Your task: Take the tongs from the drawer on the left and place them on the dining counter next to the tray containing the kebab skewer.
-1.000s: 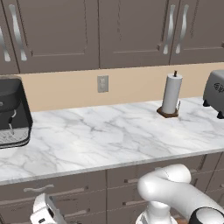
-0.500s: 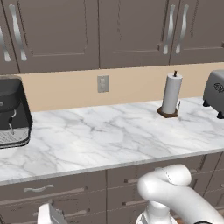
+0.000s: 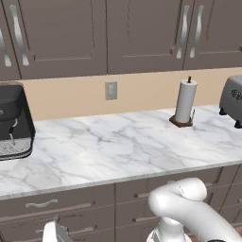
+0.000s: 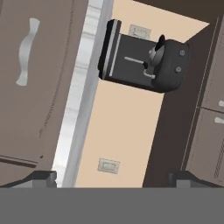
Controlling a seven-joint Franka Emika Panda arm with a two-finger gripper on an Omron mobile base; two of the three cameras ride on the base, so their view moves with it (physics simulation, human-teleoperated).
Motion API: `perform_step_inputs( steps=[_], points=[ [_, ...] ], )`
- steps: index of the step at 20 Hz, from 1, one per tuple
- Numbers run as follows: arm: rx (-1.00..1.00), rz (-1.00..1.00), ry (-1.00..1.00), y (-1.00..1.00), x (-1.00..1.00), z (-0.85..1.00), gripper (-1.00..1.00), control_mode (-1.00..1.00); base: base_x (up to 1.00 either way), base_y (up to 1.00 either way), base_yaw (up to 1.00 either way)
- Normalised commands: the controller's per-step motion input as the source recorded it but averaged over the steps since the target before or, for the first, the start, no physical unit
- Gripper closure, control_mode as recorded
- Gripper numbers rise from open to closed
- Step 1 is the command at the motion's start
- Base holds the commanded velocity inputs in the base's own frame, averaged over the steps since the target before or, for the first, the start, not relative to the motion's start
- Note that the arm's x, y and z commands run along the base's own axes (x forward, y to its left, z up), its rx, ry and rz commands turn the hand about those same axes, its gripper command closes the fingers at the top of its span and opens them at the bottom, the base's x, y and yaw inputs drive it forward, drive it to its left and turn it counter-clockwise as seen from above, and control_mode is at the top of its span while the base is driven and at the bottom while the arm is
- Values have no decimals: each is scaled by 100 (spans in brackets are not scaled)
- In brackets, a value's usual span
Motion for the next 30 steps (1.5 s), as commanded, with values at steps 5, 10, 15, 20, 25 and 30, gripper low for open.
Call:
perform_step_inputs(
  steps=[5,10,15,20,25,30],
  points=[
    [1,6,0,-25,8,0,-100,-100,0,0,0],
    [0,7,0,-22,5,0,-100,-100,0,0,0],
    [0,7,0,-10,3,0,-100,-100,0,0,0],
    [0,1,0,0,17,0,-100,-100,0,0,0],
    [0,0,0,0,26,0,-100,-100,0,0,0],
    [5,0,0,13,29,-1,-100,-100,0,0,0]
  ],
)
